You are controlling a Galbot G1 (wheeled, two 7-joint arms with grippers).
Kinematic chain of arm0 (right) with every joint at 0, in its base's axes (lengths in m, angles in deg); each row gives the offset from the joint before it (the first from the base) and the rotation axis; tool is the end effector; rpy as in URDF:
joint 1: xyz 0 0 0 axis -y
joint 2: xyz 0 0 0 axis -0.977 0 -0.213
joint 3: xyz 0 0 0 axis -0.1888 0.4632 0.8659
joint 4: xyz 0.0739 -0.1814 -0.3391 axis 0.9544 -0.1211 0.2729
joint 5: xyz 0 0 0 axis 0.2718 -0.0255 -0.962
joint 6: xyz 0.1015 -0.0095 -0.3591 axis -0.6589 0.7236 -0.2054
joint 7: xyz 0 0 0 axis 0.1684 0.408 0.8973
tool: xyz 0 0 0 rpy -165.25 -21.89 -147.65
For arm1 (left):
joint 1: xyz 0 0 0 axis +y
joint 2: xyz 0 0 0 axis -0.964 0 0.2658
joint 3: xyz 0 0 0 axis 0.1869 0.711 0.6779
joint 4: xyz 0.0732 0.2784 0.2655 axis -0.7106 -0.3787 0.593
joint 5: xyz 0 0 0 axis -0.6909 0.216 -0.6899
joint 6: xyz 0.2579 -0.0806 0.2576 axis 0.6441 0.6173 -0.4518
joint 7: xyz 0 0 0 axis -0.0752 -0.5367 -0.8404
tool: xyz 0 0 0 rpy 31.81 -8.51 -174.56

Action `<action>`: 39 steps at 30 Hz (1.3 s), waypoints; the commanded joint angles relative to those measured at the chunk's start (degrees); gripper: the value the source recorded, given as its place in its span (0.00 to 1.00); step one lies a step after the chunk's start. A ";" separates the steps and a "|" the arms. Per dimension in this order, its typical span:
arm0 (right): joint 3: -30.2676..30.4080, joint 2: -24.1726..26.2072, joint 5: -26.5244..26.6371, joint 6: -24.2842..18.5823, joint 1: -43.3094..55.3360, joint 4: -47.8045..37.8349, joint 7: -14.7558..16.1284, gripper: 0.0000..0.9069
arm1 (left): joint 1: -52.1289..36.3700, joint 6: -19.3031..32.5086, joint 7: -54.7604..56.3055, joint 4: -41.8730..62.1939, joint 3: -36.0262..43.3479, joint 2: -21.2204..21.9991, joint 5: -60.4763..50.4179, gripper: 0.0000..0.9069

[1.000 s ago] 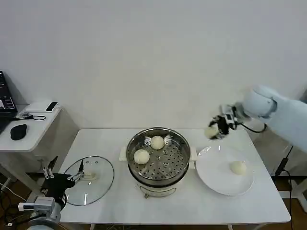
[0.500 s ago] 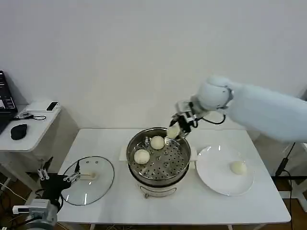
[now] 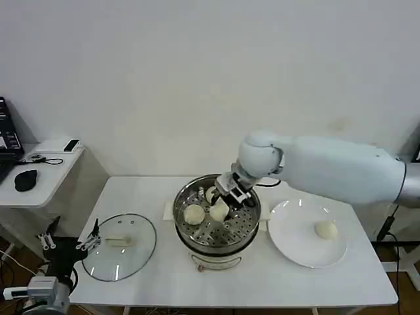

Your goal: Take steamed baozi put them in steamer then cover it.

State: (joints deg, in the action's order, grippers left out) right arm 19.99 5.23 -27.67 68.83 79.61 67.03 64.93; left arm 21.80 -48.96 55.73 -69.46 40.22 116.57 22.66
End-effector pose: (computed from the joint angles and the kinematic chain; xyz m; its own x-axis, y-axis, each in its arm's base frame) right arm 0.5104 0.1058 -0.0614 -0.1045 -0.2908 0.9511 -0.7014 -0.6564 -0.2777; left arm 0.1440 0.1190 -0.2407 -0.9746 -0.1949 0.1101 -0.1493 0.9324 0.3293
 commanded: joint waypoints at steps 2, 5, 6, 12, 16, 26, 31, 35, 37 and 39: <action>1.94 -3.14 -4.26 -6.22 -0.69 0.65 0.99 0.70 | 0.26 0.28 0.09 -0.15 -0.95 0.68 0.12 1.00; 2.20 -3.27 -4.14 -6.27 -1.32 0.60 0.89 0.70 | 0.04 0.35 0.13 -0.12 -1.55 0.35 0.76 1.00; 2.49 -3.37 -4.03 -6.26 -1.36 0.65 0.90 0.70 | -0.05 0.34 0.13 -0.06 -1.64 0.23 0.91 1.00; 2.98 -3.45 -3.62 -6.09 -1.48 1.06 0.96 0.70 | -0.27 0.32 0.17 0.11 -1.22 0.24 1.07 1.00; 3.53 -3.08 -3.68 -6.06 -1.59 1.08 0.92 0.70 | -0.49 0.37 0.22 0.44 -0.70 0.10 1.03 1.00; 2.78 -1.82 -3.55 -5.82 -0.65 0.88 -0.55 1.00 | -0.76 0.40 0.20 0.63 -0.56 -0.32 1.16 1.00; 1.08 0.40 -3.22 -5.10 0.02 0.80 -0.91 1.00 | -0.84 0.37 0.15 0.64 -0.44 -0.47 1.08 1.00; -0.78 2.63 -2.00 -3.75 0.94 0.39 -2.03 1.00 | -1.16 0.31 0.08 0.71 -0.31 -1.03 1.16 1.00; -2.01 3.93 -1.99 -2.18 1.47 0.23 -2.14 1.00 | -1.35 0.27 0.05 0.72 -0.31 -1.41 1.31 1.00; -3.17 5.59 -1.76 -0.30 2.24 0.10 -1.74 1.00 | -1.59 0.25 0.03 0.92 -0.21 -1.86 1.44 1.00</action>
State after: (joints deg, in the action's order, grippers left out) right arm 20.25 6.38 -30.14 65.01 80.42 67.30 63.69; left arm 20.49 -48.62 55.82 -68.77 39.90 115.41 23.89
